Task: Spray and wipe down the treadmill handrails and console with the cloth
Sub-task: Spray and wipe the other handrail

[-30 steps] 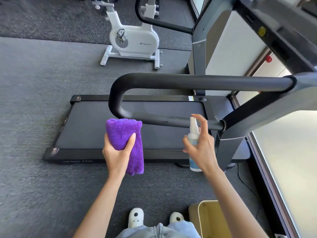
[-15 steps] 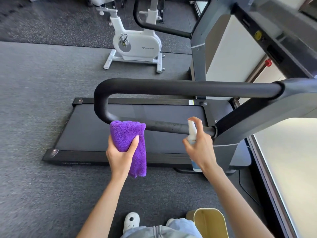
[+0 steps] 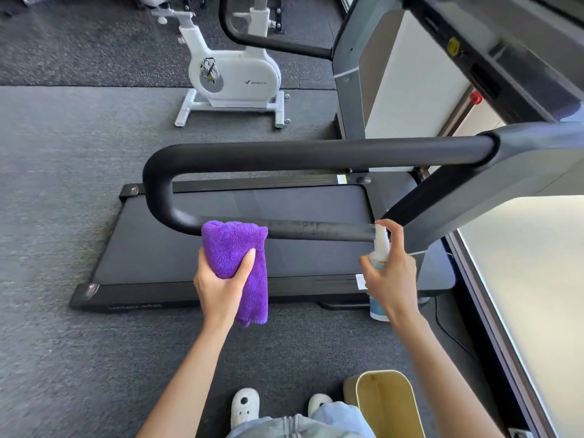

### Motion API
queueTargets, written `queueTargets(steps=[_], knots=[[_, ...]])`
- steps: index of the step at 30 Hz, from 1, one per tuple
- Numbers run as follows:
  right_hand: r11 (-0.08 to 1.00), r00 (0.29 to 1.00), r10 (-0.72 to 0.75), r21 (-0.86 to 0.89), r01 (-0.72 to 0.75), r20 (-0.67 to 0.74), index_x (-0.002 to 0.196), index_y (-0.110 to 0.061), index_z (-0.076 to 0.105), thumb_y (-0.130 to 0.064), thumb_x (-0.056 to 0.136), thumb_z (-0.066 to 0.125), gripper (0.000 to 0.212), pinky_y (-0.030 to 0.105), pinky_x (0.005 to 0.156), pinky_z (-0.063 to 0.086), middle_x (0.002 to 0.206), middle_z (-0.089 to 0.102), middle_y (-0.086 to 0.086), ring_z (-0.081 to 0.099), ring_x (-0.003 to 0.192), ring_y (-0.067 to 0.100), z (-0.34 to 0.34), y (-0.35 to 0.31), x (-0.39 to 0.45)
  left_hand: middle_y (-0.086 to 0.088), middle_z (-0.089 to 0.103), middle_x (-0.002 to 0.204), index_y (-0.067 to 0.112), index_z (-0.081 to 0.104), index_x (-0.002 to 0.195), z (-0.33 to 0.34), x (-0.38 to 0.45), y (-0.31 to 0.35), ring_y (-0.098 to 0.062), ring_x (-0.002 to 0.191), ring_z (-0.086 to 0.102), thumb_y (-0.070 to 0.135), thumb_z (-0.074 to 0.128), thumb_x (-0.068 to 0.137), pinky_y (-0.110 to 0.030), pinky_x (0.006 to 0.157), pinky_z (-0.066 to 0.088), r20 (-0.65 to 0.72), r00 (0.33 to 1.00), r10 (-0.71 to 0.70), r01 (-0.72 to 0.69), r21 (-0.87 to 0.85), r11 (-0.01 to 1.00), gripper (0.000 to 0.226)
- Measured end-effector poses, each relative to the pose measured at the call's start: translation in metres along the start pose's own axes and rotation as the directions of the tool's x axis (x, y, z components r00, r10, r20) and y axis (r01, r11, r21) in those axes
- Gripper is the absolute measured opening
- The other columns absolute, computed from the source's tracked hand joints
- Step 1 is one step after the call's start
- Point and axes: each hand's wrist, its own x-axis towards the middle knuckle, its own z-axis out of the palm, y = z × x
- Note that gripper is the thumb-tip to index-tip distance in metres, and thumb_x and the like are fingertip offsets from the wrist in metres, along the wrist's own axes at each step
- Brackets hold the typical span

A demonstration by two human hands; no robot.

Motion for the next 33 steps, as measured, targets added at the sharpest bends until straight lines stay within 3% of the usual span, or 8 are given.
queueTargets(steps=[7,10,12,15,20,25,28,33], knots=[[0.999,0.999,-0.036,0.031,0.036,0.005,0.129,-0.038,0.039,-0.001,0.084,0.060,0.062,0.039,0.054,0.047,0.062,0.050,-0.003,0.053,0.055,0.027,-0.005,-0.006,0.003,0.026,0.057,0.107,0.035,0.041,0.123,0.007,0.016,0.017,0.007,0.092,0.057,0.062,0.074,0.060,-0.024,0.082,0.045,0.029,0.987,0.156,-0.158,0.117,0.980,0.077],[0.998,0.999,-0.052,0.023,0.052,0.012,0.129,-0.038,0.039,-0.001,0.084,0.061,0.062,0.039,0.056,0.047,0.061,0.049,-0.005,0.053,0.055,0.027,-0.006,-0.005,0.004,0.015,0.056,0.120,0.032,0.035,0.127,0.007,0.032,0.030,-0.006,0.102,0.057,0.062,0.074,0.064,-0.025,0.082,0.043,0.043,0.956,0.289,-0.291,0.229,0.929,0.079],[0.998,0.998,-0.051,0.023,0.051,0.026,0.130,-0.037,0.039,-0.002,0.085,0.061,0.062,0.039,0.056,0.048,0.063,0.051,-0.005,0.053,0.056,0.025,-0.004,-0.006,0.004,0.007,0.052,0.126,0.030,0.038,0.129,0.008,0.046,0.034,-0.016,0.110,0.054,0.061,0.074,0.068,-0.031,0.085,0.044,0.060,0.928,0.369,-0.366,0.340,0.866,0.078],[0.998,0.998,-0.047,0.033,0.046,0.043,0.131,-0.037,0.039,-0.002,0.085,0.061,0.062,0.040,0.056,0.050,0.066,0.052,-0.005,0.054,0.057,0.026,0.000,-0.008,0.004,-0.006,0.049,0.130,0.021,0.051,0.131,0.016,0.066,0.030,-0.027,0.114,0.052,0.058,0.073,0.073,-0.042,0.091,0.043,0.174,0.855,0.488,-0.490,0.580,0.651,0.072],[0.998,0.997,-0.053,0.037,0.051,0.059,0.130,-0.038,0.039,-0.003,0.085,0.061,0.062,0.040,0.058,0.050,0.069,0.052,-0.009,0.055,0.059,0.025,0.006,-0.011,0.006,-0.005,0.063,0.123,0.013,0.059,0.127,0.030,0.078,0.012,-0.029,0.114,0.055,0.077,0.043,0.081,-0.048,0.102,0.034,0.382,0.823,0.420,-0.535,0.771,0.347,0.081],[0.998,0.996,-0.043,0.047,0.039,0.084,0.132,-0.036,0.039,-0.002,0.086,0.062,0.062,0.047,0.058,0.051,0.069,0.054,0.002,0.053,0.059,0.028,0.014,-0.012,0.009,-0.004,0.069,0.098,0.021,0.064,0.118,0.051,0.085,0.016,-0.032,0.087,0.061,0.081,0.023,0.080,-0.042,0.080,0.040,0.438,0.822,0.364,-0.532,0.819,0.215,0.082],[0.998,0.997,-0.031,0.055,0.027,0.070,0.131,-0.037,0.040,-0.002,0.085,0.061,0.062,0.040,0.055,0.048,0.066,0.052,-0.002,0.050,0.056,0.023,0.014,-0.008,0.010,-0.004,0.067,0.094,0.025,0.063,0.117,0.080,0.080,0.024,-0.031,0.083,0.059,0.078,0.013,0.082,-0.039,0.075,0.038,0.481,0.832,0.277,-0.533,0.832,0.155,0.081],[0.999,0.998,-0.027,0.041,0.025,0.058,0.132,-0.035,0.041,-0.001,0.084,0.062,0.062,0.023,0.052,0.041,0.061,0.050,-0.007,0.049,0.054,0.016,0.004,0.001,0.007,-0.008,0.066,0.108,0.032,0.035,0.147,0.144,0.052,0.034,-0.030,0.090,0.060,0.076,0.015,0.087,-0.038,0.076,0.037,0.578,0.788,0.212,-0.609,0.782,0.132,0.078]])
